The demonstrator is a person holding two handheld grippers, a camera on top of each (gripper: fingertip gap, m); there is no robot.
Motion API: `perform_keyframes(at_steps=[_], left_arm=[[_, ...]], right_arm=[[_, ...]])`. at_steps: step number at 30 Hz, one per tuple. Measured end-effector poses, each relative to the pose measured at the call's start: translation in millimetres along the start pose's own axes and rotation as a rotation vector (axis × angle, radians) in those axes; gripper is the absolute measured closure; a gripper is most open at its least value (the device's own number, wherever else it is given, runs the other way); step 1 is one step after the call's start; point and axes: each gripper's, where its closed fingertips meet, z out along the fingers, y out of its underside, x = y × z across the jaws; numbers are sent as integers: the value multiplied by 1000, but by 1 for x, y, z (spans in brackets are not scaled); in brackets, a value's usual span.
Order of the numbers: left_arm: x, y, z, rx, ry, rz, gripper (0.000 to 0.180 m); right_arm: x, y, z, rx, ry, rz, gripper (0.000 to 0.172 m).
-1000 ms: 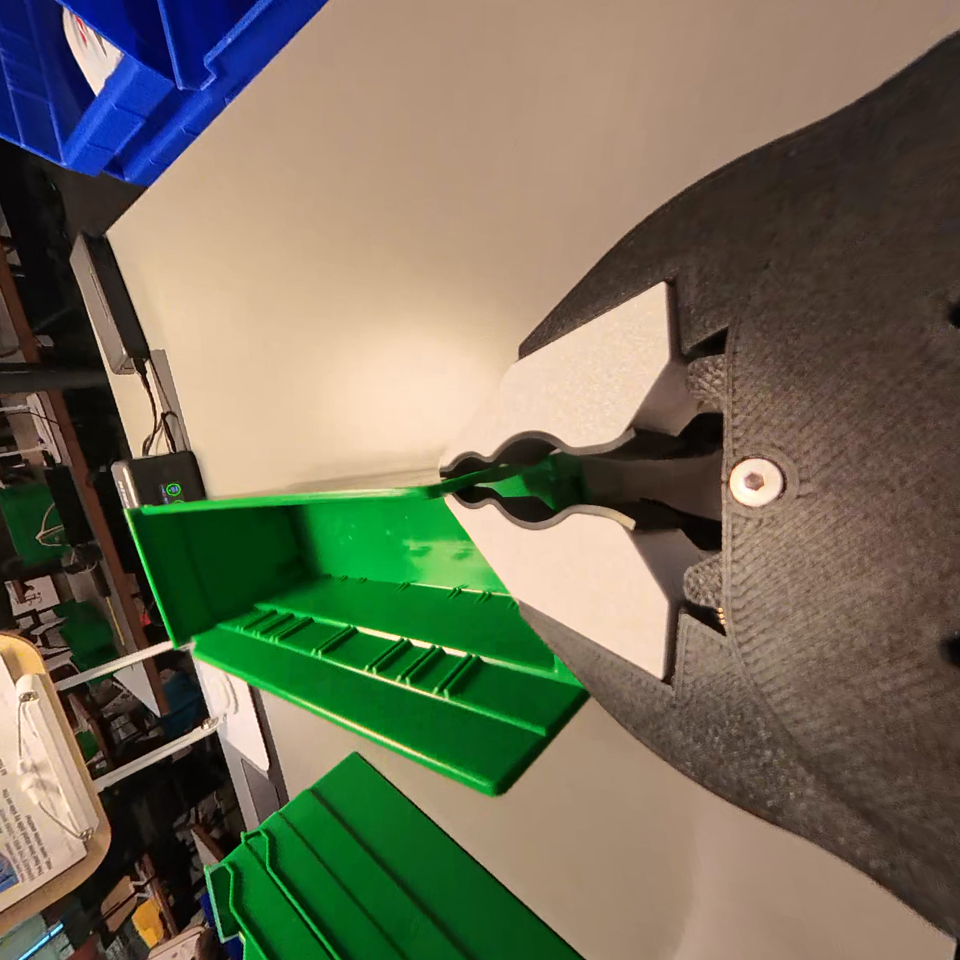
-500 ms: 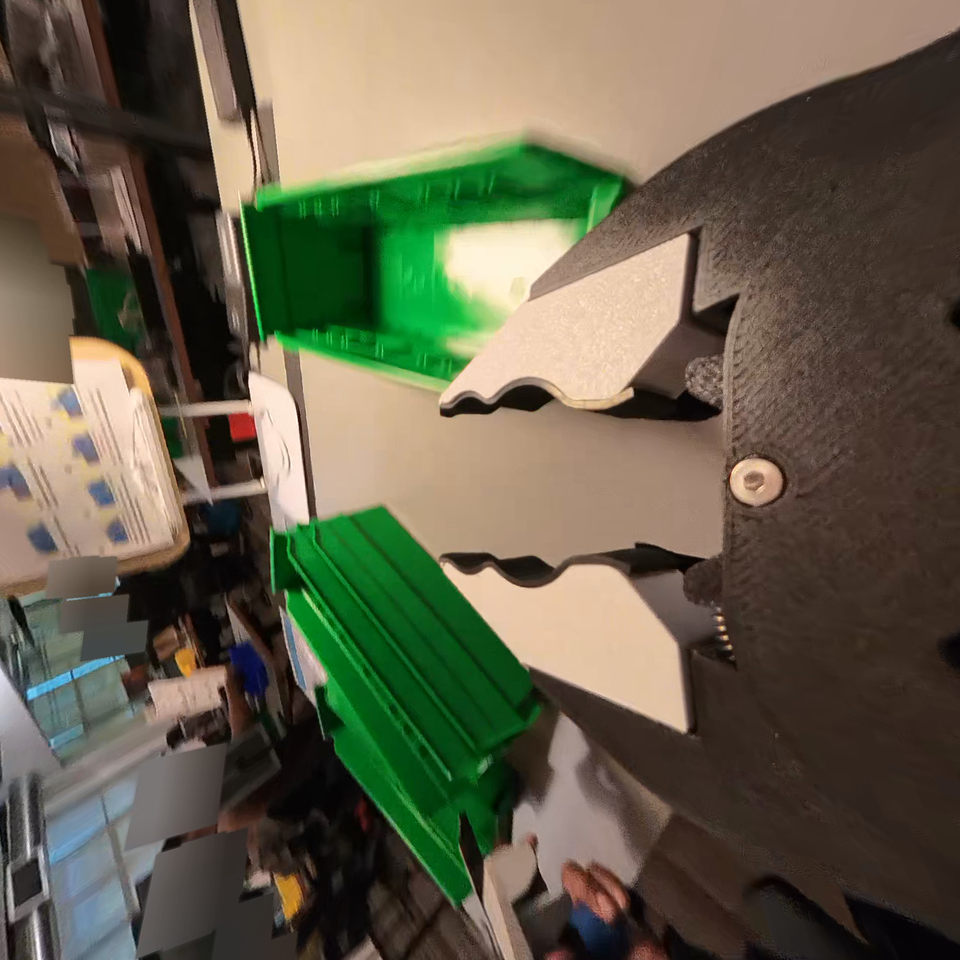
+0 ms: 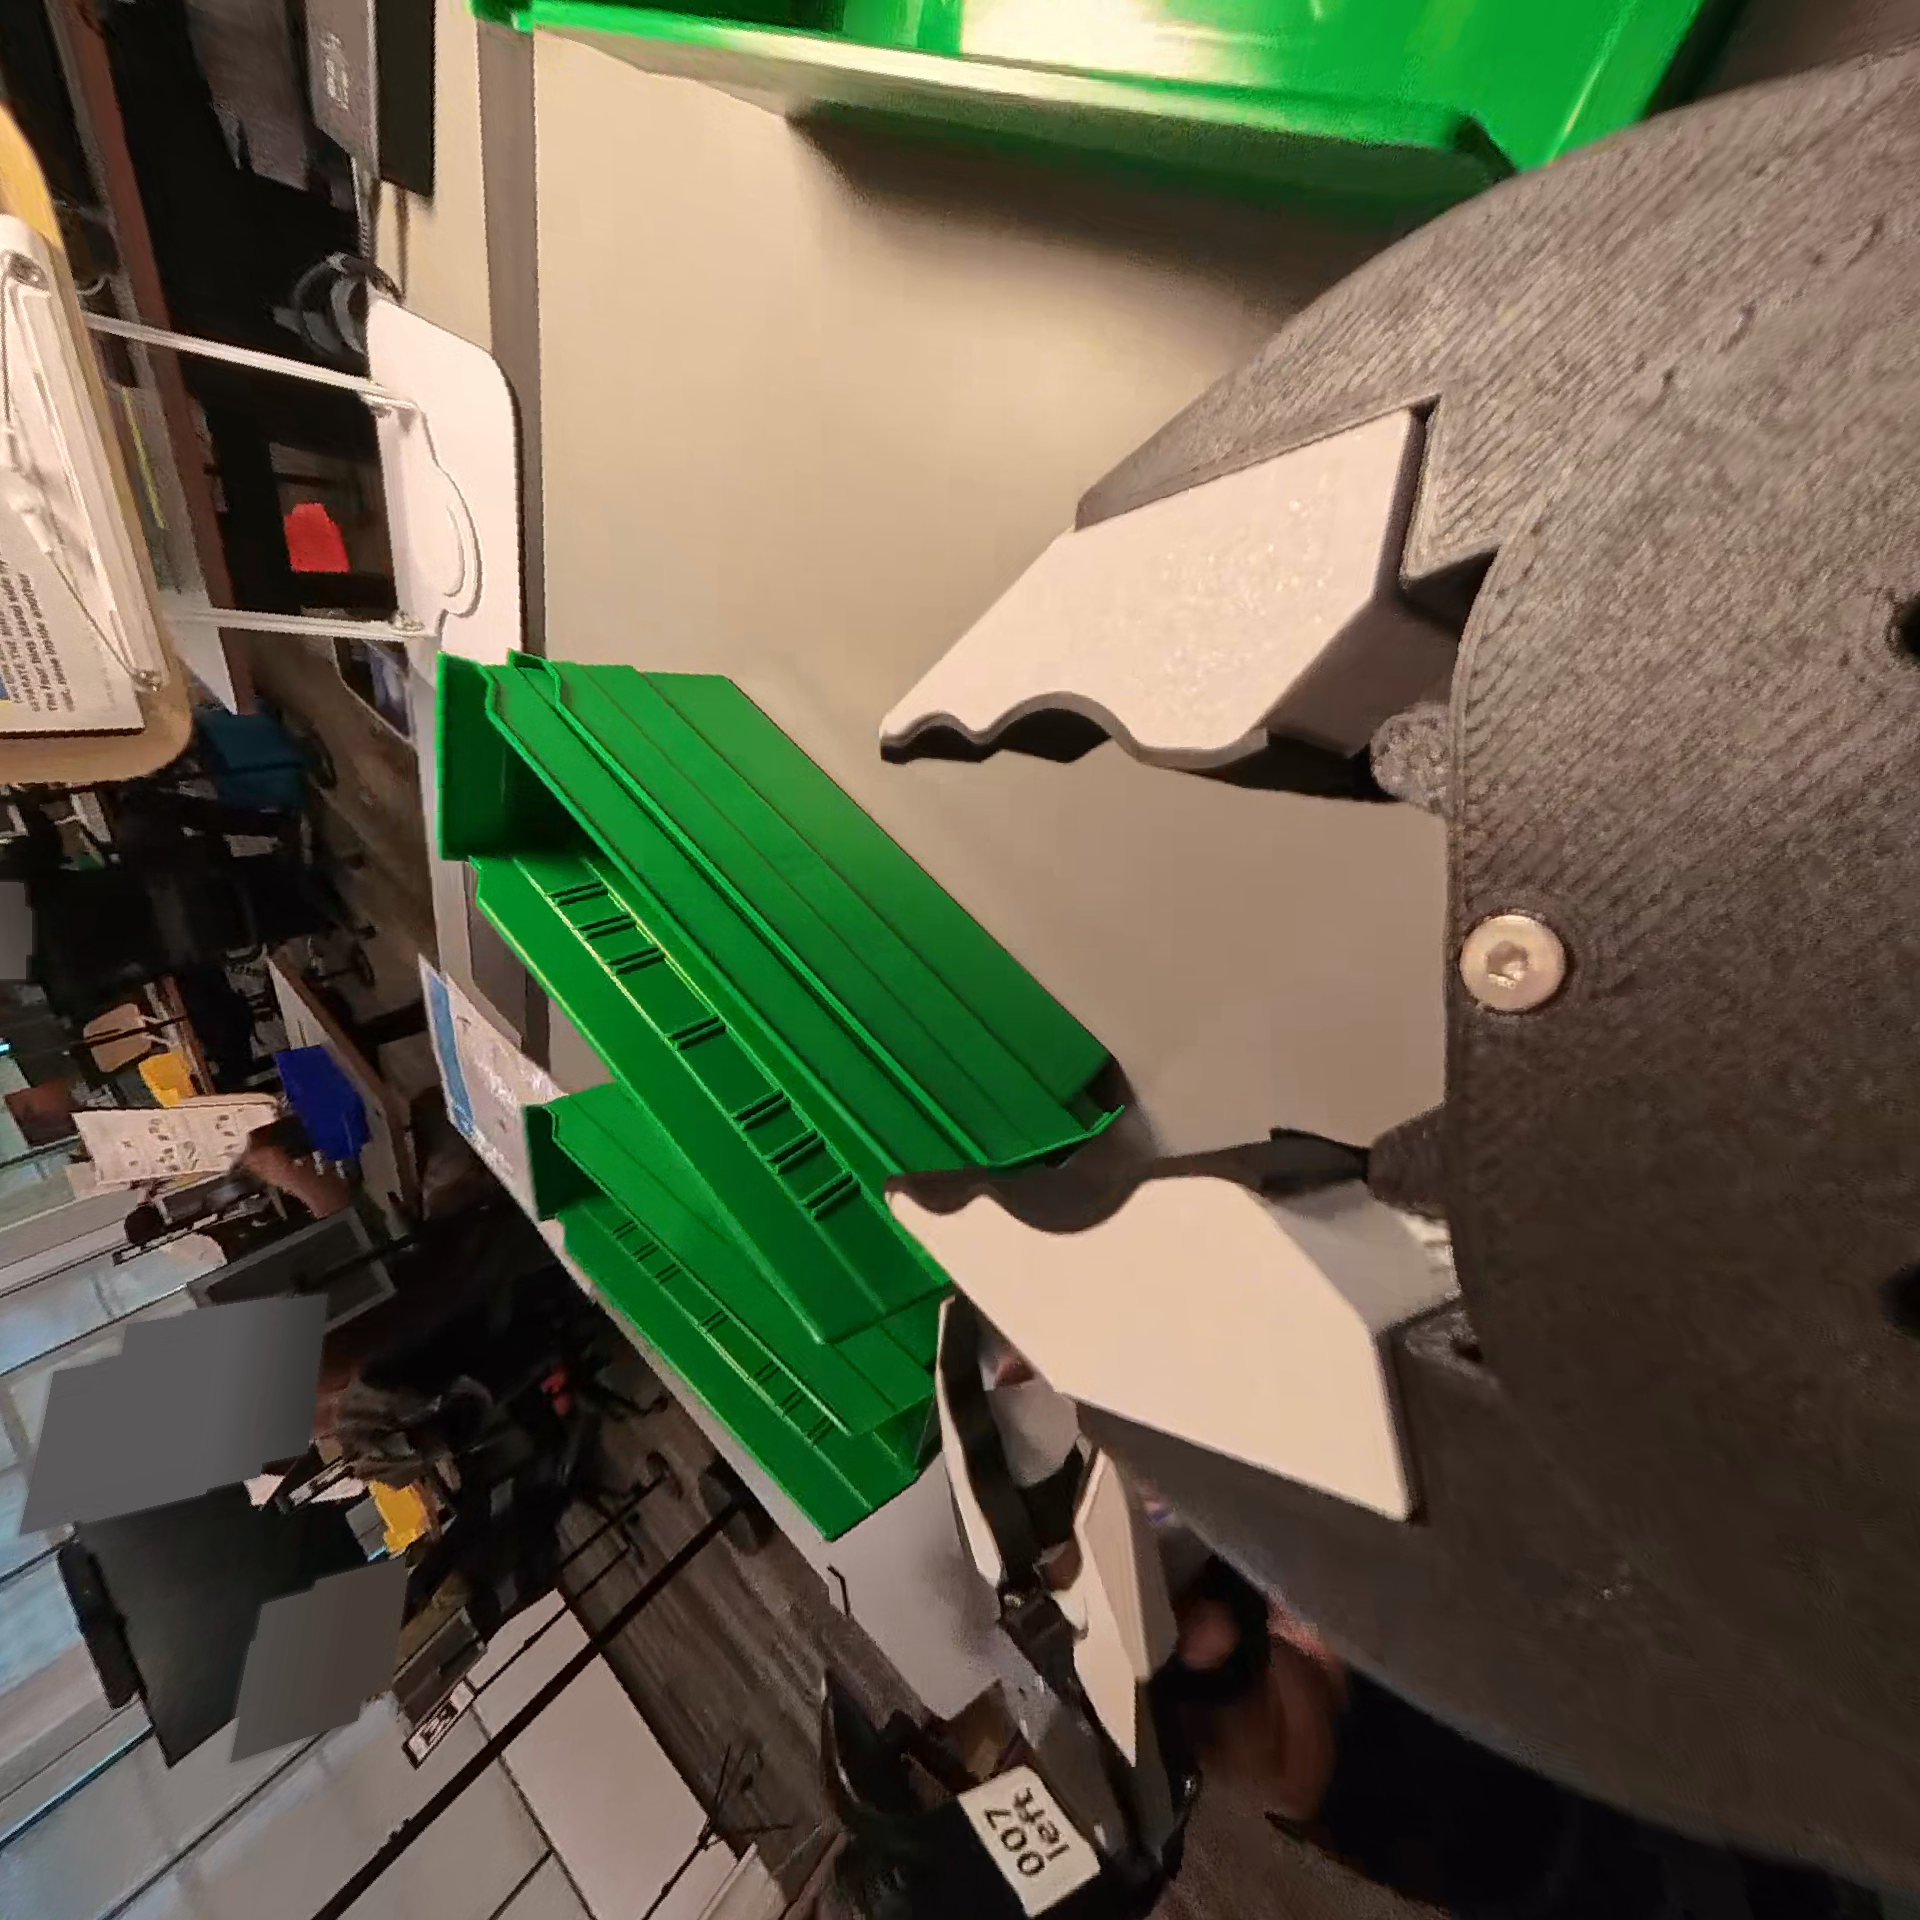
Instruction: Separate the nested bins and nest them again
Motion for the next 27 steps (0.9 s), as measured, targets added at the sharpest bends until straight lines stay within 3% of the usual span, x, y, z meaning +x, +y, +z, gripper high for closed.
perform_keyframes(at_steps=[3,7,12,18,22,27], left_arm=[[-8,-25,-17,112,3,-69,96],[-39,-46,-23,193,-137,-86,95],[-30,-31,17,117,-79,-153,87],[19,-16,33,68,84,-129,87],[6,-24,21,140,66,-153,92],[-9,-13,25,124,12,-151,93]], right_arm=[[-9,-13,9,-32,-15,-21,82],[-25,-19,35,-68,-47,-32,77],[-33,-15,57,-108,-51,-24,74],[-17,-23,57,-173,14,-56,66],[-7,-28,72,-305,63,-95,47],[12,-5,108,-576,190,-149,16]])
